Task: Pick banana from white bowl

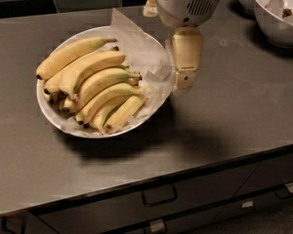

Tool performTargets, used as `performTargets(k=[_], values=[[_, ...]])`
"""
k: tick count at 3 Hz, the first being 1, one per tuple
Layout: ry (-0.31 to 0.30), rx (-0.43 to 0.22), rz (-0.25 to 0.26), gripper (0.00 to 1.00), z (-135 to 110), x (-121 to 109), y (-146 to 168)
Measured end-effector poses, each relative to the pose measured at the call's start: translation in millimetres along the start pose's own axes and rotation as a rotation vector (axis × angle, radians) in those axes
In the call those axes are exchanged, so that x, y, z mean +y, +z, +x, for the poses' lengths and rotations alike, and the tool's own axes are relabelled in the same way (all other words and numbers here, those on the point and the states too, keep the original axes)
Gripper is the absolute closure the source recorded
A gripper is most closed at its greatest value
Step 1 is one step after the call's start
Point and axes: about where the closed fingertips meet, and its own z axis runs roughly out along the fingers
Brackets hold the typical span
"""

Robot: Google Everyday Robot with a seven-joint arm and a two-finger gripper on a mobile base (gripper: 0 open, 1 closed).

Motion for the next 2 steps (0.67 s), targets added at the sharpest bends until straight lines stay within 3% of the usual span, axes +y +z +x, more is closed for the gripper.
performTargets(k=[1,2], values=[[-0.07,-0.029,-0.03,0.0,-26,-11,14],[-0.15,-0.064,-0.022,0.0,-59,-22,20]])
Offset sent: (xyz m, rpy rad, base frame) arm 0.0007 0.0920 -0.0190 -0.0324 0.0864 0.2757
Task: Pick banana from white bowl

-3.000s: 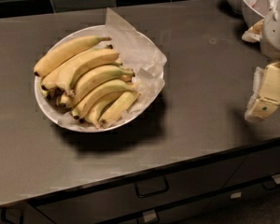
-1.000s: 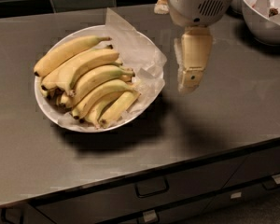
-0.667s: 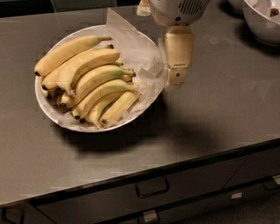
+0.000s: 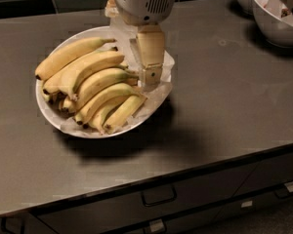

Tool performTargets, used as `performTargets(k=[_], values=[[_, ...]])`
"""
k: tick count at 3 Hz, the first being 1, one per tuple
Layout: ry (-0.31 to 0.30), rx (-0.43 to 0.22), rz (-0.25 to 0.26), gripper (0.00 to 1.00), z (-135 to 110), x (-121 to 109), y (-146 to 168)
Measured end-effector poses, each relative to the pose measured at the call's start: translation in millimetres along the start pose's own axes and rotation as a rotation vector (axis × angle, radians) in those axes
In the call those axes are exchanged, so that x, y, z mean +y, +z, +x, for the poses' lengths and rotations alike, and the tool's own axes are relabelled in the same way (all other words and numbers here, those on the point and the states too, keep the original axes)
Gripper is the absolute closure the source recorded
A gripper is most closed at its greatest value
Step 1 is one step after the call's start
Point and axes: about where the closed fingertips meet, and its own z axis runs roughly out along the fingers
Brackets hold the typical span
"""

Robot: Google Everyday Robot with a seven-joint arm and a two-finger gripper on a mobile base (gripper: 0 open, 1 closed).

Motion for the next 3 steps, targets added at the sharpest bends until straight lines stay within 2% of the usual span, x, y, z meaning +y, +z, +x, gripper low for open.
performTargets(k=[1,2,3], values=[[-0.009,-0.008,0.016,0.0,-5,-4,-1],[-0.068,-0.024,-0.005,0.0,-23,-14,10],[-0.115,-0.046,-0.025,0.06,-39,-20,24]])
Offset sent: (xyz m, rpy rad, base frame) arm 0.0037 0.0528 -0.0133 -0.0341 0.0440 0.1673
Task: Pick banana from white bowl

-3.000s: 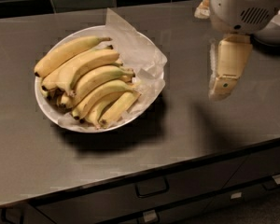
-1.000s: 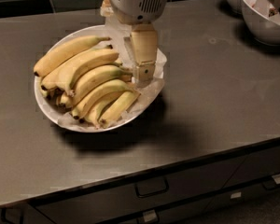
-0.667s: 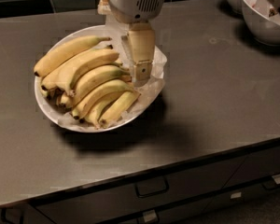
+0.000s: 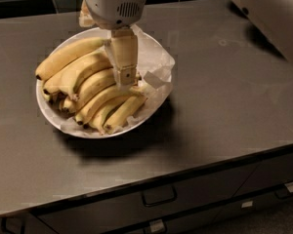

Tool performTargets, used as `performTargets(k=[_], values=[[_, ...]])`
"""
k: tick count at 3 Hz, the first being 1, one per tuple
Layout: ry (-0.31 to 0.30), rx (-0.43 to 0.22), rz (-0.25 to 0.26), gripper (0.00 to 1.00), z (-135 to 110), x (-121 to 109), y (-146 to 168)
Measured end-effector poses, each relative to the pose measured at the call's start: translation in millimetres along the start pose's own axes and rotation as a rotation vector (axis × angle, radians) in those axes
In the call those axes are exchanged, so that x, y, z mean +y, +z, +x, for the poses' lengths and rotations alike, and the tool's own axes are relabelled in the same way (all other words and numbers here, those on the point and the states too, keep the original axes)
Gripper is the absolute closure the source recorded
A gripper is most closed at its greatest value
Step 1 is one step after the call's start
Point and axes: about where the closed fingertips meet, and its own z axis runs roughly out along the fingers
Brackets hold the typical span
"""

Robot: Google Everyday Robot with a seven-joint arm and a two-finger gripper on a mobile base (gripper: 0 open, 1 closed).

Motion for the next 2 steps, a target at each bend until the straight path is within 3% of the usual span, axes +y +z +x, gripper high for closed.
performTargets(k=[2], values=[[-0.02,-0.014,-0.004,0.26,-9.6,-4.1,14.2]])
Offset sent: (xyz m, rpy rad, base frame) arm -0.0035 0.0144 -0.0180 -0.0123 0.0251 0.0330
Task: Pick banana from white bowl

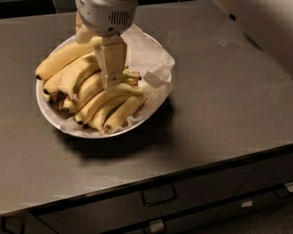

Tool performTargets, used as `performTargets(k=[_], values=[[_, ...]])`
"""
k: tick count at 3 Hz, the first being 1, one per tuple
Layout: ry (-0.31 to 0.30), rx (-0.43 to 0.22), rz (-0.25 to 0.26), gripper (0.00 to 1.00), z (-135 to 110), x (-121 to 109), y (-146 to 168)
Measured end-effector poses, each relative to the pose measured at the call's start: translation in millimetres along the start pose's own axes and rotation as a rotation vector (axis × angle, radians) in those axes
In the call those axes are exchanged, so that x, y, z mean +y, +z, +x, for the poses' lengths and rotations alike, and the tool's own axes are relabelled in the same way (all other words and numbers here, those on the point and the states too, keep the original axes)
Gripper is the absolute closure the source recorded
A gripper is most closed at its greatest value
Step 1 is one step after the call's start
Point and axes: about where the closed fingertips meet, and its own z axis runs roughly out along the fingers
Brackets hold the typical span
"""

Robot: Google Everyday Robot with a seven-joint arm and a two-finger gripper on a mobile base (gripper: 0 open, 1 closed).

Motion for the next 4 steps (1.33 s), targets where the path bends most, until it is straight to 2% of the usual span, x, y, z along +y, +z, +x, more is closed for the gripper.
performTargets(k=[1,4], values=[[-0.008,-0.004,-0.009,0.4,-3,-1,4],[-0.067,-0.016,-0.089,0.4,-16,-14,24]])
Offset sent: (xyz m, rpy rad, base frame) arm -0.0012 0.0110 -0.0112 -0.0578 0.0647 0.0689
